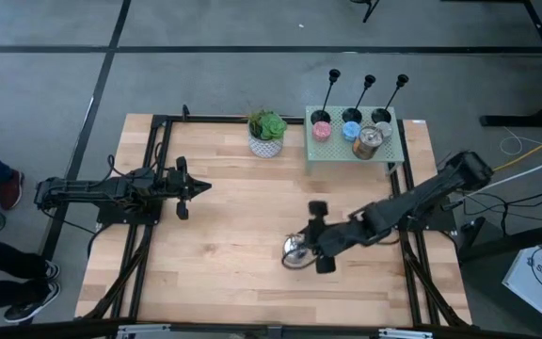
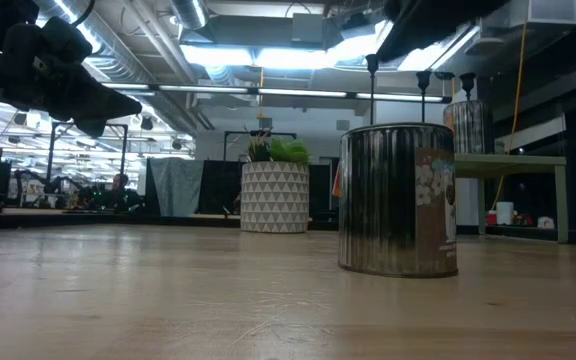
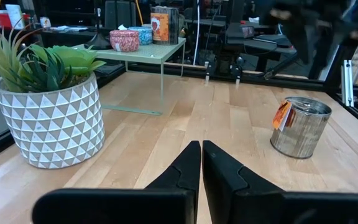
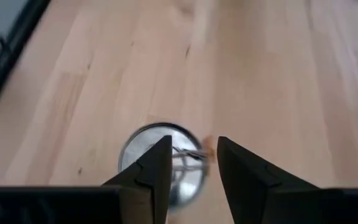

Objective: Pick & Place candle stick holders
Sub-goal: Put the silver scented candle can and aligned with other silver scented candle can on the shelf

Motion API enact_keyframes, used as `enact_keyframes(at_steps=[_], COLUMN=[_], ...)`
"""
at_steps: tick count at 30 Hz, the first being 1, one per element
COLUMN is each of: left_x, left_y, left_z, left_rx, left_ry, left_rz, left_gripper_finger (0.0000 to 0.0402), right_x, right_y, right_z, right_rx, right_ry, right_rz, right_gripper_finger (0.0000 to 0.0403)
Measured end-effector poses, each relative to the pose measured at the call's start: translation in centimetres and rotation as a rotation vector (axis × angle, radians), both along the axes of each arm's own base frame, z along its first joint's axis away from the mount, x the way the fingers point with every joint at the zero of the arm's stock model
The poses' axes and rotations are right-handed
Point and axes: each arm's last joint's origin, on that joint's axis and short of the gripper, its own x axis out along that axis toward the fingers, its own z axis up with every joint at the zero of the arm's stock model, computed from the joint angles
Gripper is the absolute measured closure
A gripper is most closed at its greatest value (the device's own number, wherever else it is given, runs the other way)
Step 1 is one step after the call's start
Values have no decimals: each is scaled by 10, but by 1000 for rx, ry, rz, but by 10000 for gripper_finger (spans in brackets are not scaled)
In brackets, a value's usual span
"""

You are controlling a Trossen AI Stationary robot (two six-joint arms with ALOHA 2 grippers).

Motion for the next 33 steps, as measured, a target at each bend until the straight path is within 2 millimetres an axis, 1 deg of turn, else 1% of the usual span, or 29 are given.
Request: enact_keyframes(at_steps=[4,8,13,15,18,22,28,33], left_x=[0,0,0,0,0,0,0,0], left_y=[0,0,0,0,0,0,0,0], left_z=[0,0,0,0,0,0,0,0], left_rx=[0,0,0,0,0,0,0,0], left_ry=[0,0,0,0,0,0,0,1], left_rz=[0,0,0,0,0,0,0,0], left_gripper_finger=[389,390,393,393,394,392,389,391], right_x=[16,23,21,20,15,12,15,18], right_y=[12,19,25,27,29,31,34,32], right_z=[-24,-34,-36,-36,-38,-48,-64,-71], right_rx=[-19,70,229,252,248,260,218,214], right_ry=[8,24,79,91,126,203,249,268], right_rz=[27,86,70,68,53,5,5,-4], right_gripper_finger=[272,272,278,280,283,283,283,283])
